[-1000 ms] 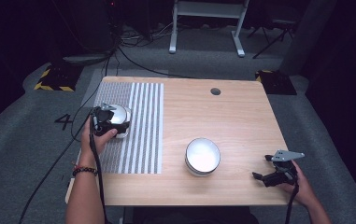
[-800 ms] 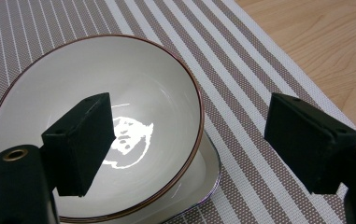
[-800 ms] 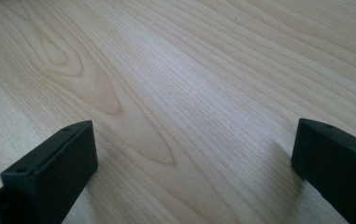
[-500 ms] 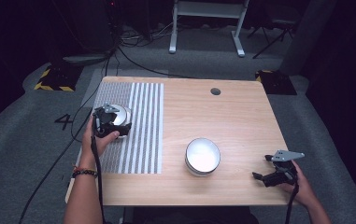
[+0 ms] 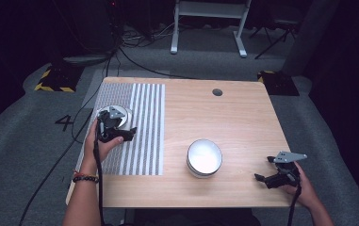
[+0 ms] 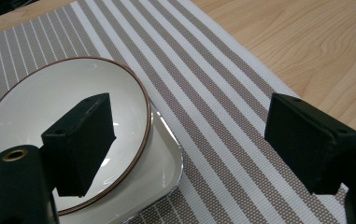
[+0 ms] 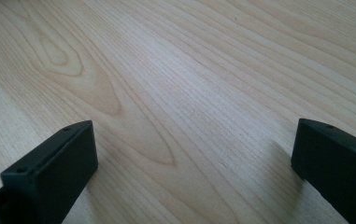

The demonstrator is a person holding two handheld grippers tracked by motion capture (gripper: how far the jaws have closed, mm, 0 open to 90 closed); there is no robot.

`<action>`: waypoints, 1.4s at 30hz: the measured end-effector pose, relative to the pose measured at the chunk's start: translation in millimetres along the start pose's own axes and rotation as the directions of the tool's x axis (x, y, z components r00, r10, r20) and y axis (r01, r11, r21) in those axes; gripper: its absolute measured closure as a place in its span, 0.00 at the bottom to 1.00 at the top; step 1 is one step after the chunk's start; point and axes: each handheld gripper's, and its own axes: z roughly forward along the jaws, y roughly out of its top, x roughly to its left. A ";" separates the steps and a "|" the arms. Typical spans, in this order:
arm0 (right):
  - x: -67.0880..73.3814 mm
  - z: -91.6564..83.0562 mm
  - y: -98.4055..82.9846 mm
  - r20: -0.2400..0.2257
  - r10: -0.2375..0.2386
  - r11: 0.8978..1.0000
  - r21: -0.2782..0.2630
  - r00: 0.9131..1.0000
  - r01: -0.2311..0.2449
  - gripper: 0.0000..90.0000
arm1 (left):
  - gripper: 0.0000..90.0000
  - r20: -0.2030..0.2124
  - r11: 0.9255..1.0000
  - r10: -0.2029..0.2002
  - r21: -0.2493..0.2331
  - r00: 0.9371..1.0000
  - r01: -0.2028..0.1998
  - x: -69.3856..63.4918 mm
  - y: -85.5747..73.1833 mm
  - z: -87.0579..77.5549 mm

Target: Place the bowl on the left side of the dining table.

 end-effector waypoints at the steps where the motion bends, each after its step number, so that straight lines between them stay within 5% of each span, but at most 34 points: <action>1: 0.0 0.0 0.0 0.000 0.000 1.000 0.000 1.000 0.000 0.01 | 0.18 0.010 1.000 -0.001 -0.001 1.000 0.001 -2.6 0.0 -0.7; 20: 0.0 0.0 0.0 0.000 -0.001 1.000 0.000 1.000 0.001 0.01 | 0.18 0.036 0.996 0.082 -0.024 0.996 -0.081 -32.6 -6.3 -13.9; 35: 0.0 0.0 0.0 0.000 0.000 1.000 0.000 1.000 0.000 0.01 | 0.18 0.063 0.978 0.205 0.026 0.977 -0.207 -63.2 -18.3 -14.1; 42: 0.0 0.0 0.0 0.000 0.000 1.000 0.000 1.000 0.000 0.01 | 0.18 0.083 0.974 0.220 0.030 0.972 -0.223 -76.3 -24.5 -11.3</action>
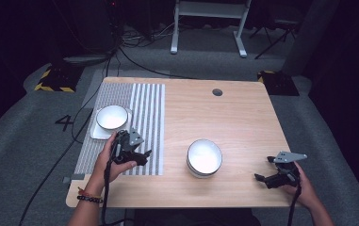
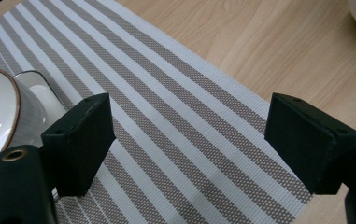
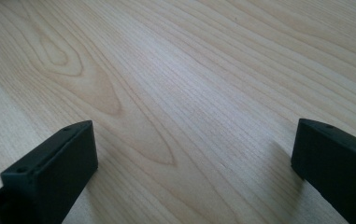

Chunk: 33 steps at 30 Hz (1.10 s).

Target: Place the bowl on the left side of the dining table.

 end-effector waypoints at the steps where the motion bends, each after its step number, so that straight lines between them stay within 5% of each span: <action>1: 0.0 0.0 0.0 0.000 0.000 1.000 0.000 1.000 0.000 0.01 | 0.18 0.011 1.000 0.001 0.007 1.000 -0.001 -1.4 -0.2 0.6; 13: 0.0 0.0 0.0 0.000 0.000 1.000 0.000 1.000 0.000 0.01 | 0.18 0.037 0.997 0.061 0.044 0.997 -0.063 -20.0 -3.3 12.8; 33: 0.0 0.0 0.0 0.000 0.000 1.000 0.000 1.000 0.000 0.01 | 0.18 0.104 0.992 0.107 0.053 0.989 -0.113 -49.5 -8.0 20.1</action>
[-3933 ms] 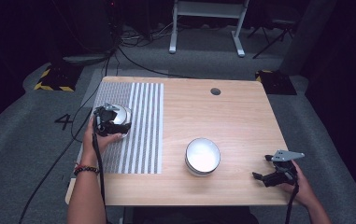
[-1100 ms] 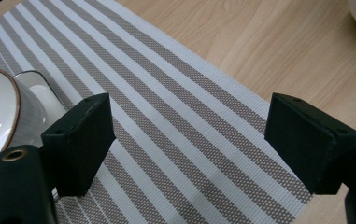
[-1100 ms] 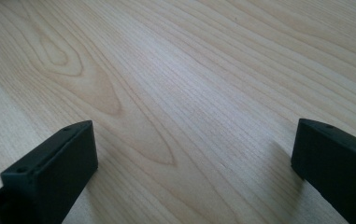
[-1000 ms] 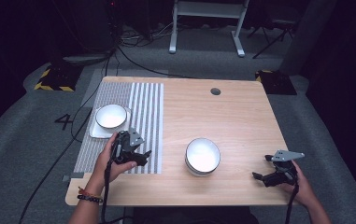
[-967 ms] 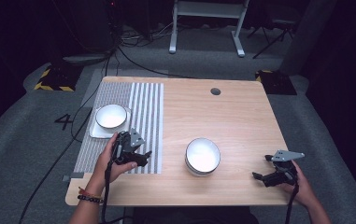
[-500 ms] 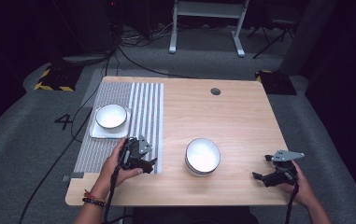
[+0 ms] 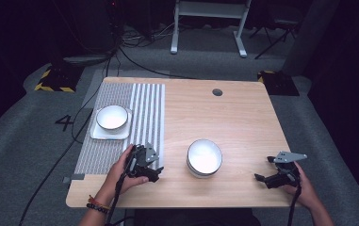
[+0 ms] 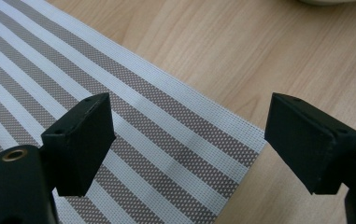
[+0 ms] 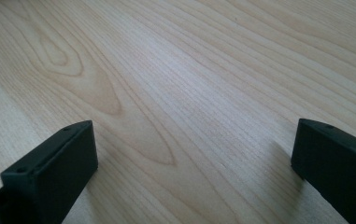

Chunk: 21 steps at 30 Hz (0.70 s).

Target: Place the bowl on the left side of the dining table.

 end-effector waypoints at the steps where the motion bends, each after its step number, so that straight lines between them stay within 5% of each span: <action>1: 0.0 0.0 0.0 0.000 0.000 1.000 0.000 1.000 0.000 0.01 | 0.18 -0.003 1.000 0.005 0.005 1.000 -0.005 -1.2 -0.4 1.0; 8: 0.1 0.0 0.0 0.002 0.000 1.000 -0.001 1.000 0.000 0.01 | 0.18 0.017 0.999 0.025 0.027 1.000 -0.026 -11.7 -2.8 6.0; 17: 0.3 0.2 -0.2 0.005 0.002 1.000 -0.004 1.000 -0.002 0.01 | 0.18 -0.006 0.999 0.035 0.034 0.999 -0.035 -18.4 -11.6 7.5; 21: 0.3 0.2 -0.2 0.005 0.002 1.000 -0.004 1.000 -0.002 0.01 | 0.18 0.035 0.998 0.033 0.054 0.999 -0.035 -18.7 -14.6 9.1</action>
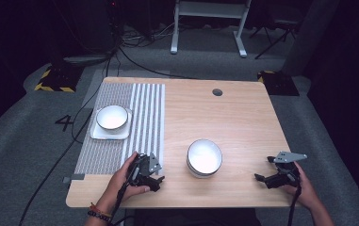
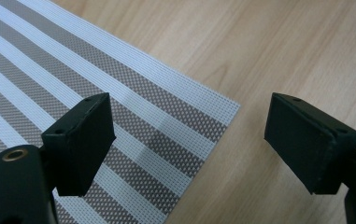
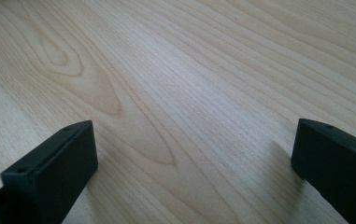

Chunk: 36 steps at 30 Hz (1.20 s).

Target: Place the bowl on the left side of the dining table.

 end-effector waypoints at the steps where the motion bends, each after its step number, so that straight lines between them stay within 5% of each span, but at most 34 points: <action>1: 0.0 0.0 0.0 0.000 0.000 1.000 0.000 1.000 0.000 0.01 | 0.18 -0.009 1.000 0.005 0.004 1.000 -0.005 0.6 -0.7 0.9; 9: 0.0 -0.2 0.0 -0.001 0.001 1.000 0.001 1.000 -0.001 0.01 | 0.18 0.056 0.998 -0.053 -0.028 0.997 0.054 4.5 -10.7 3.3; 16: 0.2 -0.2 -0.1 0.001 0.002 1.000 0.000 1.000 -0.002 0.01 | 0.17 0.121 0.986 -0.147 -0.060 0.982 0.155 10.9 -20.6 6.3; 25: 0.1 -0.2 -0.1 0.001 0.002 1.000 0.000 1.000 -0.002 0.01 | 0.17 0.118 0.980 -0.130 -0.135 0.984 0.145 11.2 -30.4 7.1; 36: 0.1 -0.2 -0.2 0.001 0.001 1.000 0.000 1.000 -0.001 0.01 | 0.17 0.118 0.980 -0.132 -0.131 0.984 0.147 11.1 -30.3 6.9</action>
